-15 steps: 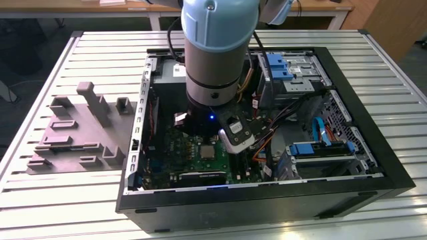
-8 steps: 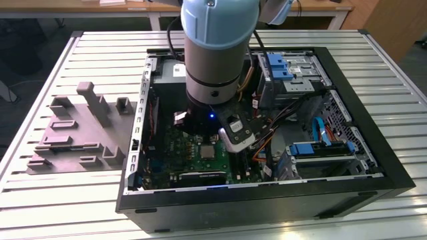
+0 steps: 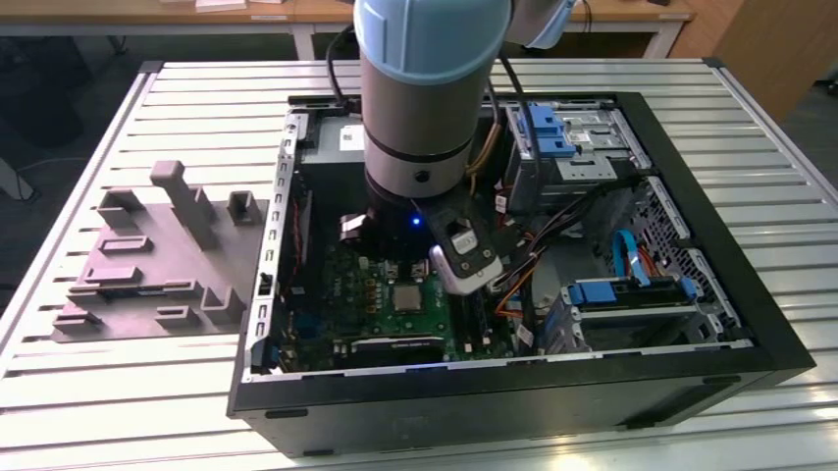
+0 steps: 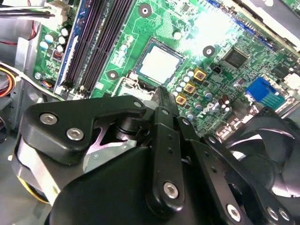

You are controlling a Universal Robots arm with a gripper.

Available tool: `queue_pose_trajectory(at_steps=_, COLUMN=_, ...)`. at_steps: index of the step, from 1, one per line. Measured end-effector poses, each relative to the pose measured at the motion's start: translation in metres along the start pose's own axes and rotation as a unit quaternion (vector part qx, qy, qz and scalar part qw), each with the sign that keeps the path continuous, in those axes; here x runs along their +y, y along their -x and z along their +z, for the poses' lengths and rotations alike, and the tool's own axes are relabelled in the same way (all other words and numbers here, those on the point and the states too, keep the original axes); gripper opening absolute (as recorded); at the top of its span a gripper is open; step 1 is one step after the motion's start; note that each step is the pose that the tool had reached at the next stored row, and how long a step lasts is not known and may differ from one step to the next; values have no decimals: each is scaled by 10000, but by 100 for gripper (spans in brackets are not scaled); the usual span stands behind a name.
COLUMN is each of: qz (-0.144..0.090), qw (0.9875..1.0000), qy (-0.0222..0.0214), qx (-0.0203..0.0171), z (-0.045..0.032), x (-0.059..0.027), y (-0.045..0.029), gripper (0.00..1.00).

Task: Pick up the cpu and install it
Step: 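Close the cpu cover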

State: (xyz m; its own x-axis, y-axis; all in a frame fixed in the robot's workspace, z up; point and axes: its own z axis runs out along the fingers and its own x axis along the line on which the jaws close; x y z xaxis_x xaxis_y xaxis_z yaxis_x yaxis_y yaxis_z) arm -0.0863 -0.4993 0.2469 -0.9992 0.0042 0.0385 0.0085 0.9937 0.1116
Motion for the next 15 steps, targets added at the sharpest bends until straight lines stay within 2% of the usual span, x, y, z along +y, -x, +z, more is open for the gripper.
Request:
queue_pose_trajectory(at_steps=9, qz=-23, qw=10000, qy=-1, qx=3, z=-9, x=2, y=0, gripper=11)
queue_pose_trajectory(at_steps=12, qz=-210, qw=9998, qy=-7, qx=23, z=-6, x=4, y=0, gripper=11)
queue_pose_trajectory(at_steps=15, qz=-474, qw=9989, qy=-18, qx=54, z=-4, x=4, y=0, gripper=11)
